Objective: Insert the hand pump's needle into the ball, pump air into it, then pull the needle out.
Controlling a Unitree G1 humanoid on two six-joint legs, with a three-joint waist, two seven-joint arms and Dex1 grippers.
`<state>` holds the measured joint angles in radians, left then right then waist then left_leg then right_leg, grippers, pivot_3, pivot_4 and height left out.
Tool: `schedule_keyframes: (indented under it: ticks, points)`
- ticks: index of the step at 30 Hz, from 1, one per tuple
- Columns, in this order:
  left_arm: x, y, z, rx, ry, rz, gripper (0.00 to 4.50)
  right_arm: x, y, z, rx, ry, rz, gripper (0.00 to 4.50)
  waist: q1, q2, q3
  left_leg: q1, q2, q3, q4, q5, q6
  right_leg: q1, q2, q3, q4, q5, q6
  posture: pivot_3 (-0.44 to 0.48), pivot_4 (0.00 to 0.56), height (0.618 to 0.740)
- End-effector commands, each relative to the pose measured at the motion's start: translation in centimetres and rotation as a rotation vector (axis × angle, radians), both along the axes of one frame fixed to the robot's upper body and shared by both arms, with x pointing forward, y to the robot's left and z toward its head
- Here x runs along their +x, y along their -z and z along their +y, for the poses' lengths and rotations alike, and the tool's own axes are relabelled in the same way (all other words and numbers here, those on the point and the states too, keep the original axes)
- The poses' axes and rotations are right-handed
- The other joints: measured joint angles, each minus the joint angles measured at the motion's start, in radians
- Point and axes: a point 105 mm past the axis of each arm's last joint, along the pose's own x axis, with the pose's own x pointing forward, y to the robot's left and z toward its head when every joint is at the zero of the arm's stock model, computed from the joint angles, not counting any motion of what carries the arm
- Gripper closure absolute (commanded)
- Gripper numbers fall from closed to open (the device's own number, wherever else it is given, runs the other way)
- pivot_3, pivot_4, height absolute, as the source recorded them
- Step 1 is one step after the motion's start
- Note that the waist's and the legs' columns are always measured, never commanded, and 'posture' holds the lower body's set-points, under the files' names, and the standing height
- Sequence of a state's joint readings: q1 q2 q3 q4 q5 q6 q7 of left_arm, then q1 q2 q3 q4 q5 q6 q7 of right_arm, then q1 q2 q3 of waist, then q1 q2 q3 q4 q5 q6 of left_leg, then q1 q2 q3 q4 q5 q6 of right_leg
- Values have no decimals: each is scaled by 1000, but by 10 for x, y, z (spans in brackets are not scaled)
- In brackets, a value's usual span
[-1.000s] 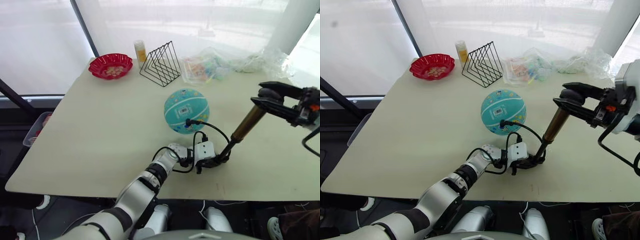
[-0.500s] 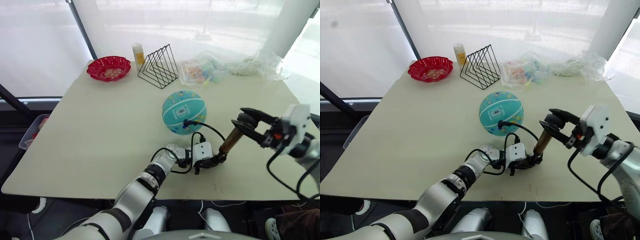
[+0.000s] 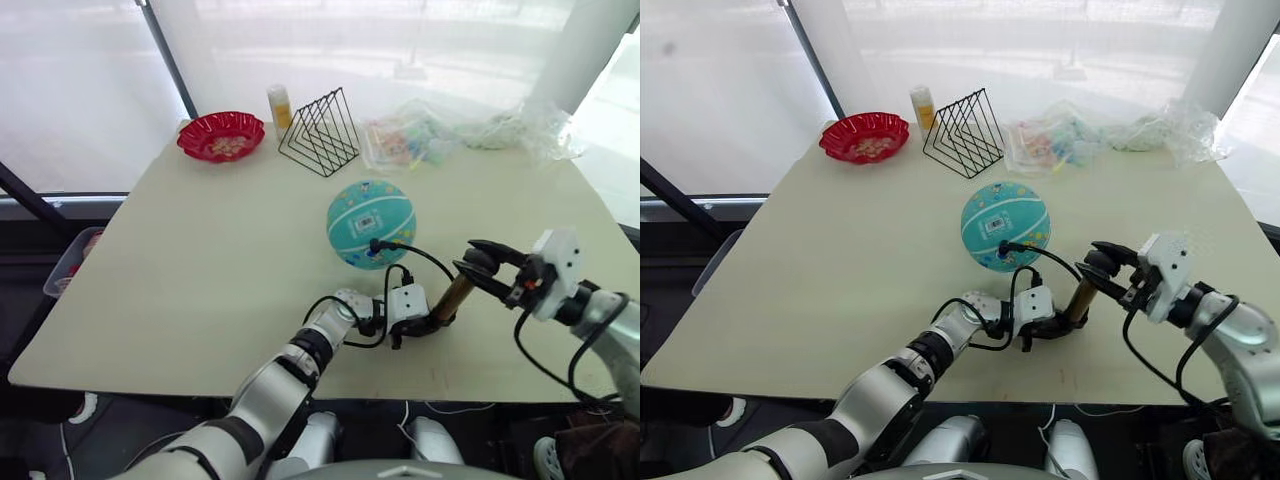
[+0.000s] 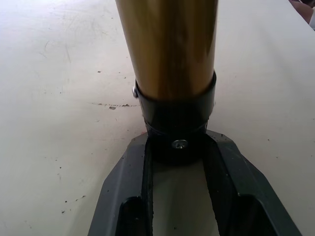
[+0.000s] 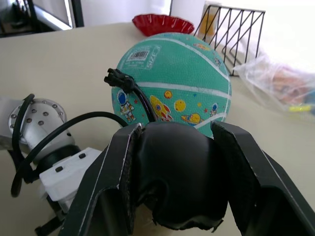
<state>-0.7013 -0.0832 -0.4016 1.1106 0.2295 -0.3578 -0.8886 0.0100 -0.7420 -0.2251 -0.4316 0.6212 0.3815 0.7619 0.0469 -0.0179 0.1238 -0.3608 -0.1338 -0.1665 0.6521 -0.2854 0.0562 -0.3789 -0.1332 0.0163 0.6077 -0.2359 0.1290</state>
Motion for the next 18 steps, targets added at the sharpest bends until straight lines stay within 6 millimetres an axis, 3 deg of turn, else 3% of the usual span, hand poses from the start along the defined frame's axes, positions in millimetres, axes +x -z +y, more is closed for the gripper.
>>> schedule_keyframes:
  ticks: [1,4,10,13,16,18]
  points:
    - [-34,66,34,246,-13,181,3430,-10,-66,-6,12,-33,-173,2603,4,1,1,-1,0,0,0,0,0,0,0,0,0,0,0,0,150,740]
    - [-34,66,33,248,-12,181,3430,-17,-105,-15,15,-33,-236,2603,8,1,5,-2,-1,0,0,0,0,-1,-1,0,-1,0,0,0,150,740]
    - [-33,66,33,250,-11,179,3430,-23,-136,-25,24,-13,-279,2603,15,1,8,-3,-1,0,1,0,0,-2,-2,-1,-1,0,0,0,150,740]
    - [-32,65,34,256,-10,175,3430,-29,-164,-25,35,-11,-355,2603,16,3,10,-3,-1,1,1,0,0,-2,-2,-1,-1,0,0,0,150,740]
    - [-32,65,34,256,-10,176,3430,-27,-158,-29,43,8,-330,2603,19,2,13,-4,-1,1,1,0,0,-3,-3,-1,0,0,0,0,150,740]
    - [-32,66,35,259,-8,175,3430,-25,-135,-27,6,3,-260,2603,20,1,13,-4,-1,1,1,0,0,-3,-3,-1,0,0,0,0,150,740]
